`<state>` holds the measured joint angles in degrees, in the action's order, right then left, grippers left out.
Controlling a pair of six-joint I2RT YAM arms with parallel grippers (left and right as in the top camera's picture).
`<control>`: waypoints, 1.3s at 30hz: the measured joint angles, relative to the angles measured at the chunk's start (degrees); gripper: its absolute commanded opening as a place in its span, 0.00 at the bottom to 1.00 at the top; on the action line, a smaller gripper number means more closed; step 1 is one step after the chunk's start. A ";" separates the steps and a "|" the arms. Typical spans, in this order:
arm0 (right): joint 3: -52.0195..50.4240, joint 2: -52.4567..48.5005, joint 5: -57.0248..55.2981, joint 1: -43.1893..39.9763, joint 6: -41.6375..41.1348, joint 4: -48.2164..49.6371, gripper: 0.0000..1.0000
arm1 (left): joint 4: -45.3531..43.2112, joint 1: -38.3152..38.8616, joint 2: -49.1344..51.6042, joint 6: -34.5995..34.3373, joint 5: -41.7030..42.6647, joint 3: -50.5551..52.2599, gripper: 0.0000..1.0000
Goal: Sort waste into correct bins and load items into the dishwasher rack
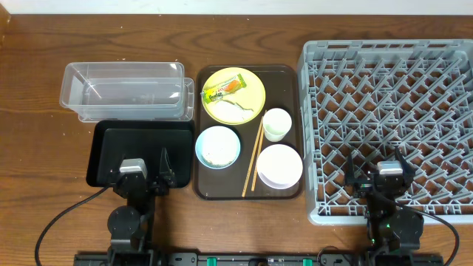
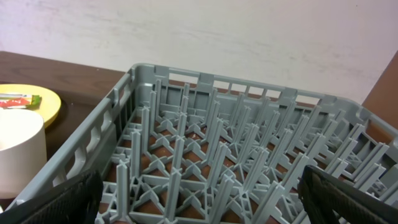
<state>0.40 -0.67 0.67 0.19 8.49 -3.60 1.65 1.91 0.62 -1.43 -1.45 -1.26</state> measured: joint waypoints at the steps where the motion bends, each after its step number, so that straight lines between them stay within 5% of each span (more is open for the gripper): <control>1: 0.00 0.00 -0.02 0.00 -0.02 0.02 0.99 | 0.00 0.00 0.00 0.00 0.00 0.00 0.93; 11: 0.02 -0.13 -1.18 0.00 -1.22 -0.02 0.99 | 2.01 0.00 2.12 -0.04 0.00 -0.92 0.93; 17: 4.72 -6.14 -2.56 0.00 -2.40 -5.05 0.99 | 8.79 0.00 11.78 -1.22 -0.04 -5.70 0.93; 26: 26.67 -28.55 -3.58 -0.02 -2.91 -15.76 0.98 | 19.76 0.00 35.95 -1.75 1.55 -28.96 0.93; 39: 52.59 -57.07 1.33 -0.02 -3.10 -38.21 0.99 | 50.99 0.00 65.16 -1.75 11.87 -60.48 0.93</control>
<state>52.99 -57.74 2.00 0.16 5.39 -41.80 52.64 1.91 65.78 -3.18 10.41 -61.73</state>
